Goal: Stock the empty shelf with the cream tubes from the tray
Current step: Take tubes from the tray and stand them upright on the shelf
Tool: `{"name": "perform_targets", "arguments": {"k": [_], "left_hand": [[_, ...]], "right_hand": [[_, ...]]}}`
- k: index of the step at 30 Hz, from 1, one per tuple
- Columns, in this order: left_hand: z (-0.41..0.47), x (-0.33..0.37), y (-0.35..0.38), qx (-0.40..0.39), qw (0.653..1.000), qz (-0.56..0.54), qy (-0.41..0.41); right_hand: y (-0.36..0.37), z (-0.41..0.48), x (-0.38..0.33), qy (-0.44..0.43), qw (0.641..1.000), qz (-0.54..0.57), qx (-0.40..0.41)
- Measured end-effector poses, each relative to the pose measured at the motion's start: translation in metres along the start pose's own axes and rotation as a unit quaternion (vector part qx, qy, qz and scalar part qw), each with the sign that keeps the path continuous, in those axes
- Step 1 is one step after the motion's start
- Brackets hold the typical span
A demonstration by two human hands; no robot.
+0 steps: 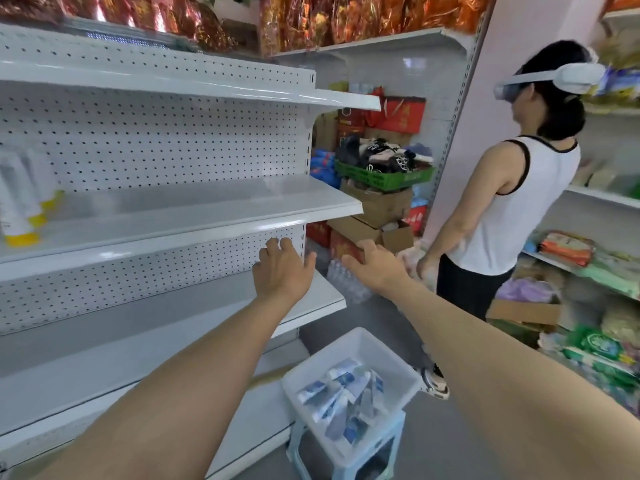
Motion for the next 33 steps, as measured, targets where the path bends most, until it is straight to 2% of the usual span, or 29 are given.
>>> {"name": "perform_targets", "arguments": {"k": [5,10,18,22,28,33], "left_hand": [[0.046,0.013,0.093,-0.053,0.999,0.004,-0.007],[0.089,0.016,0.188,-0.133,0.990,0.025,-0.030],[0.113,0.002,0.323,-0.215,0.971,0.076,-0.073],[0.105,-0.021,0.399,-0.279,0.947,0.116,-0.110],[0.056,-0.067,0.491,-0.375,0.890,0.114,-0.232],[0.012,-0.103,0.548,-0.439,0.841,0.107,-0.298]], "right_hand": [[0.046,0.051,0.066,0.054,0.998,0.008,-0.034],[0.090,0.102,0.131,0.113,0.988,0.017,-0.101],[0.186,0.138,0.233,0.178,0.965,0.037,-0.190],[0.253,0.137,0.292,0.183,0.945,0.061,-0.262],[0.347,0.117,0.369,0.200,0.893,0.090,-0.393],[0.399,0.095,0.424,0.208,0.869,0.068,-0.444]]}}
Point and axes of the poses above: each hand's wrist, its own z-axis towards the middle knuckle, its own y-axis out of the palm, x = y × z, the point moved 3 cm from there along z, towards the middle knuckle, and after that the axes turned 11 degrees about -y, right-handed, at the moved point
